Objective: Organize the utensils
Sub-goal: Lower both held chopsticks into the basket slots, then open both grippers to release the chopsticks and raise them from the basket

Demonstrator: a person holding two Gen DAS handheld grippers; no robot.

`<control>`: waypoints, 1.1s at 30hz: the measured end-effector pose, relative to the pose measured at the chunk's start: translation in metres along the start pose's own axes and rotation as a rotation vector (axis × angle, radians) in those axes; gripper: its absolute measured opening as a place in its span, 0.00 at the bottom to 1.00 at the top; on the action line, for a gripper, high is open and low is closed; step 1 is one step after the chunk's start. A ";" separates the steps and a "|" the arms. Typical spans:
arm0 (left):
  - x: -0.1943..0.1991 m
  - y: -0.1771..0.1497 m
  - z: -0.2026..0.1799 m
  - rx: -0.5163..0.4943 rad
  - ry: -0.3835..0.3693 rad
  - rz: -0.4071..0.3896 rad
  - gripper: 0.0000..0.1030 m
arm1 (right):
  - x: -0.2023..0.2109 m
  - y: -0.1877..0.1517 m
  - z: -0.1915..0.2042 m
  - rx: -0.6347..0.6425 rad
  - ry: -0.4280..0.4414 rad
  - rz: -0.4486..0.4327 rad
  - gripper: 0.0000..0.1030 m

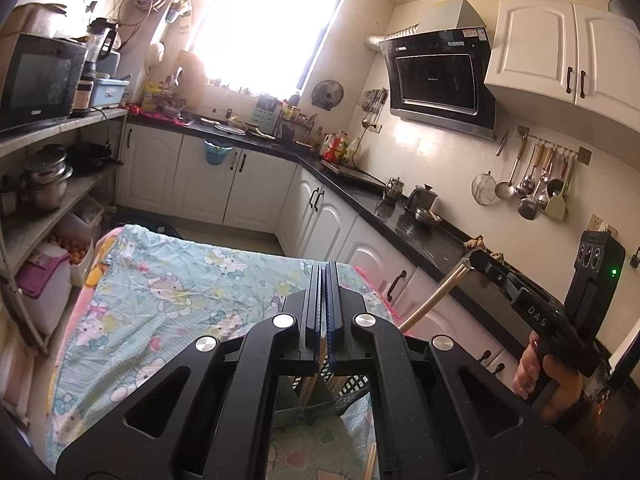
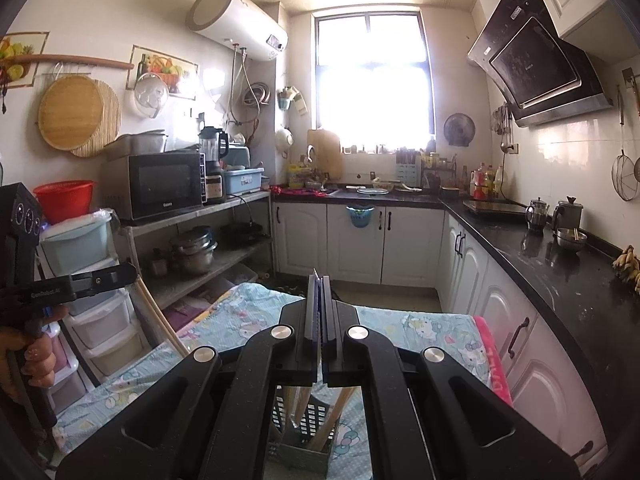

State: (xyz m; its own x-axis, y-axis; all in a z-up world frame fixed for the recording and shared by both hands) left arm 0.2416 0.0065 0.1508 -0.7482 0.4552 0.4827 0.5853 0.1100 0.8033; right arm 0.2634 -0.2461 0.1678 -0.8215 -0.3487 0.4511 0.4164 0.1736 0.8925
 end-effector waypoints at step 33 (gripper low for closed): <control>-0.067 -0.043 0.018 0.050 0.000 0.099 0.00 | -0.074 -0.048 0.010 -0.014 0.003 0.176 0.01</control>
Point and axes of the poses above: each gripper's, at about its wrist camera, not at the fingertips, and x roughly against the way its jaws point, z to its left, y to its top, the point moved 5 cm from there along -x, roughly the way its jaws point, and after that the axes turned 12 degrees about z, right-handed, at the moved point
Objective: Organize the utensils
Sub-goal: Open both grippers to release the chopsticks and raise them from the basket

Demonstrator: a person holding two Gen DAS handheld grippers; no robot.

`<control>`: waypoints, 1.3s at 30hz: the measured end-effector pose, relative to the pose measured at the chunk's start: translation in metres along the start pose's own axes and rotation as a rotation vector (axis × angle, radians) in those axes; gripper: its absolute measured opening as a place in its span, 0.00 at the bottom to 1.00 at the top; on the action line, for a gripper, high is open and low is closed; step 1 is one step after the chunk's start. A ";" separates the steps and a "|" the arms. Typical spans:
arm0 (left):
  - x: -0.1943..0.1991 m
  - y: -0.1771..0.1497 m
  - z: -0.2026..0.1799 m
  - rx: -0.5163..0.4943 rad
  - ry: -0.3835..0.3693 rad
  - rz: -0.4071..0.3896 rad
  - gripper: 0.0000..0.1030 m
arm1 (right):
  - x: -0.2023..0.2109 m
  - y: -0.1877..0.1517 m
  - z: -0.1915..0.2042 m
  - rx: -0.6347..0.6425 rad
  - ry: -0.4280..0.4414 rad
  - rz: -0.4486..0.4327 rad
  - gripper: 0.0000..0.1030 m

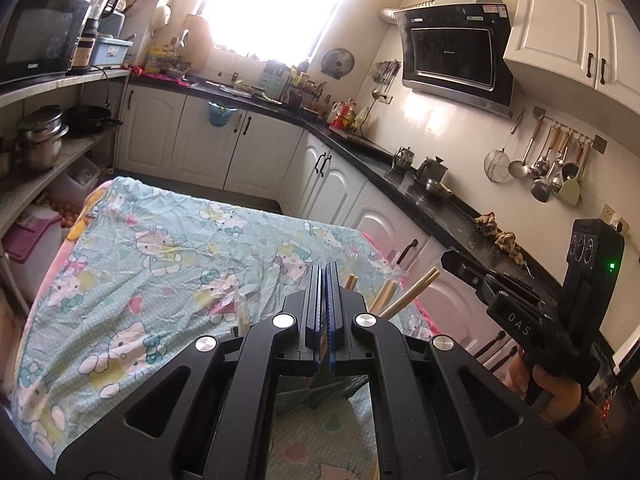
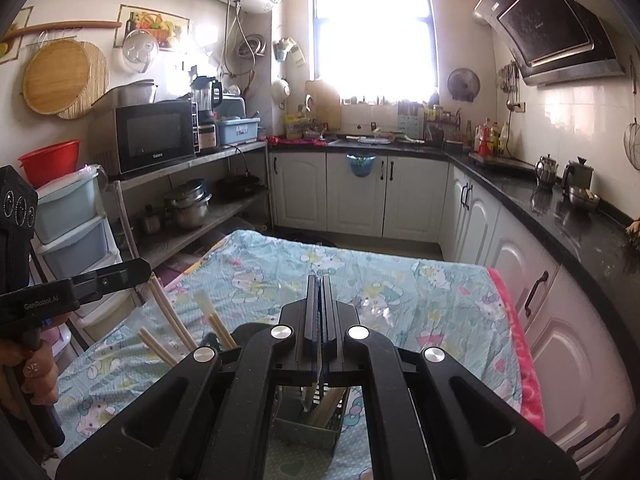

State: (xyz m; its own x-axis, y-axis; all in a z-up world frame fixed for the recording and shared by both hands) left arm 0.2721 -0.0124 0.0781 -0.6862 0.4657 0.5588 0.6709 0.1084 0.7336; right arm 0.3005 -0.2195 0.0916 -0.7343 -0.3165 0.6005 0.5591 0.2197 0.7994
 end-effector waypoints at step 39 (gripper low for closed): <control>0.088 -0.044 0.008 0.000 0.125 -0.130 0.90 | 0.065 -0.035 0.007 -0.017 0.018 -0.072 0.68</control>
Point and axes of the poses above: each gripper's, at about its wrist camera, not at the fingertips, and x roughly against the way its jaws point, z to its left, y to its top, the point moved 5 cm from there along -x, roughly the way its jaws point, and after that the axes turned 12 degrees about z, right-handed, at the moved point
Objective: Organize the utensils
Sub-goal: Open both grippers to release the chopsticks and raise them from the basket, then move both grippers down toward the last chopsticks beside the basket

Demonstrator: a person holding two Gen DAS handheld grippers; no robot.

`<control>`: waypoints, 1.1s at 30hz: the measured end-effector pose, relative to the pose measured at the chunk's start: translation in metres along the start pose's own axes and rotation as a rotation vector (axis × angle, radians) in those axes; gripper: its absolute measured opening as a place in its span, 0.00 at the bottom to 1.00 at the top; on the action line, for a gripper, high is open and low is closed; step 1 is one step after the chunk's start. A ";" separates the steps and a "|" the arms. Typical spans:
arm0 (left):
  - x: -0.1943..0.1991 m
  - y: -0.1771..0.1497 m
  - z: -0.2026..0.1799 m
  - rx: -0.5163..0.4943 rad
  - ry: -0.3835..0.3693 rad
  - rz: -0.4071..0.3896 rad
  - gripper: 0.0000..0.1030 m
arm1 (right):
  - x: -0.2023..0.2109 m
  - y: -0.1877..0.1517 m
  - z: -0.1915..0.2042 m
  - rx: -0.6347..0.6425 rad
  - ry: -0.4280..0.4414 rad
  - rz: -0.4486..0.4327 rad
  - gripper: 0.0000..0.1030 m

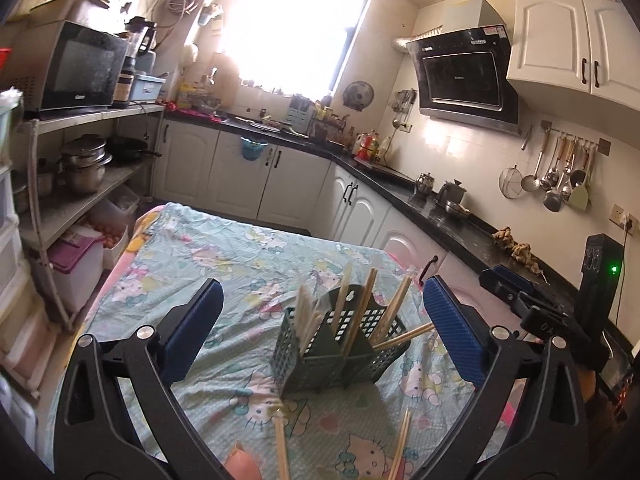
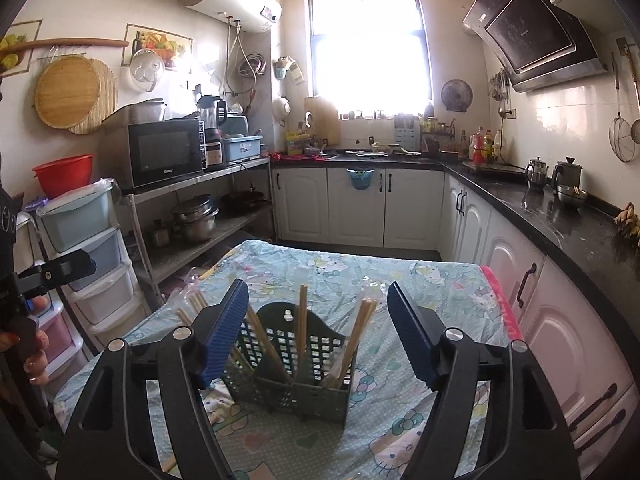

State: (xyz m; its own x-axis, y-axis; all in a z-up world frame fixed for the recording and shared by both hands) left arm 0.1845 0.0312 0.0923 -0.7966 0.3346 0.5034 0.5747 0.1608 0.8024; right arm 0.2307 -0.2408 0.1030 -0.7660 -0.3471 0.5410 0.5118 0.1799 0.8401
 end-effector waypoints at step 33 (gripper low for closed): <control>-0.005 -0.076 0.024 0.026 0.072 0.131 0.90 | -0.012 -0.073 0.043 0.034 0.039 0.163 0.72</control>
Point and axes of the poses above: each gripper's, at about its wrist camera, not at the fingertips, and x roughly against the way its jaws point, z to its left, y to its top, the point moved 5 cm from there along -x, roughly the way its jaws point, and after that the axes turned 12 degrees about z, right-handed, at the moved point
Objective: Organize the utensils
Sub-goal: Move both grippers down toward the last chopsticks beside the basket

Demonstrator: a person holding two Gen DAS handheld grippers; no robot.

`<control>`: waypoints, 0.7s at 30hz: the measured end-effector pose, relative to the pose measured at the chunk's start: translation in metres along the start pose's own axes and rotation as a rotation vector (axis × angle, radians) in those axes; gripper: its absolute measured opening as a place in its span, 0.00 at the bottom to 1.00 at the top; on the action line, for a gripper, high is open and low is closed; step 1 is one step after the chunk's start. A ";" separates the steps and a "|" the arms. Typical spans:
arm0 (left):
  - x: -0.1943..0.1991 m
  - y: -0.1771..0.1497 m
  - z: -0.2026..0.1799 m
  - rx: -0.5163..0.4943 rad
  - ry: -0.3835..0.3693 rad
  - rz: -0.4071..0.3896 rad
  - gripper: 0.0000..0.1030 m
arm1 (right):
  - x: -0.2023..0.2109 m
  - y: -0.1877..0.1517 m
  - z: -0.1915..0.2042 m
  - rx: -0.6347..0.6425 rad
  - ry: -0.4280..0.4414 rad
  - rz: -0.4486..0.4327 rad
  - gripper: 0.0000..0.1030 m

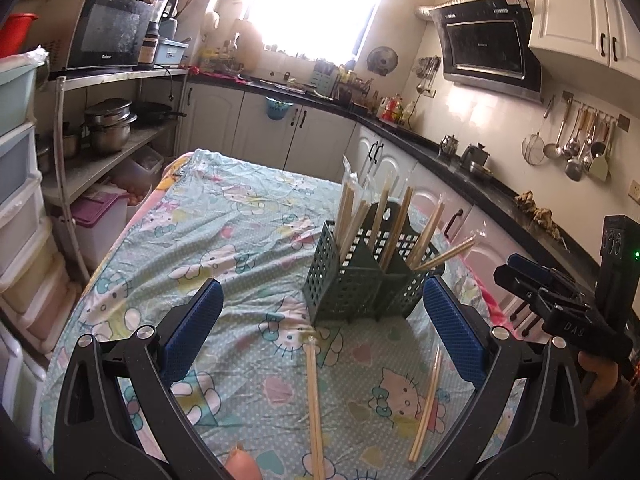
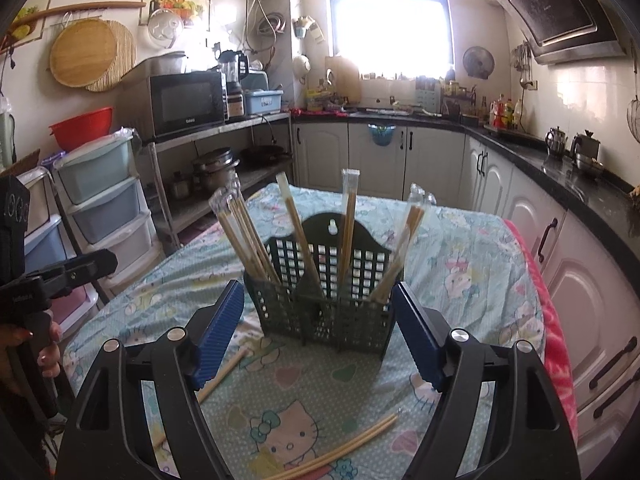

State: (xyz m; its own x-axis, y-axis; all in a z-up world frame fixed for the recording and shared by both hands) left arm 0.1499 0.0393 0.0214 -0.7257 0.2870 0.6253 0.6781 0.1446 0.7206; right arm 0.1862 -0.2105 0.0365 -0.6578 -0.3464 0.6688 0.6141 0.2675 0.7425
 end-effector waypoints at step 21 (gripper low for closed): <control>-0.071 -0.048 -0.015 -0.028 0.004 0.191 0.90 | -0.033 -0.057 -0.025 -0.050 -0.043 0.150 0.72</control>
State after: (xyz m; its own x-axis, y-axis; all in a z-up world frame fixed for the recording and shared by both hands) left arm 0.1669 -0.0023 -0.0536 -0.5849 0.3030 0.7524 0.7999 0.0618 0.5969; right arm 0.1840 -0.2362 -0.0290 -0.5744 -0.2667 0.7739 0.7272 0.2677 0.6321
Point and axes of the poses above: each gripper's, at about its wrist camera, not at the fingertips, and x roughly against the way its jaws point, z to its left, y to its top, the point moved 5 cm from there along -x, roughly the way its jaws point, and after that the axes turned 12 degrees about z, right-handed, at the moved point
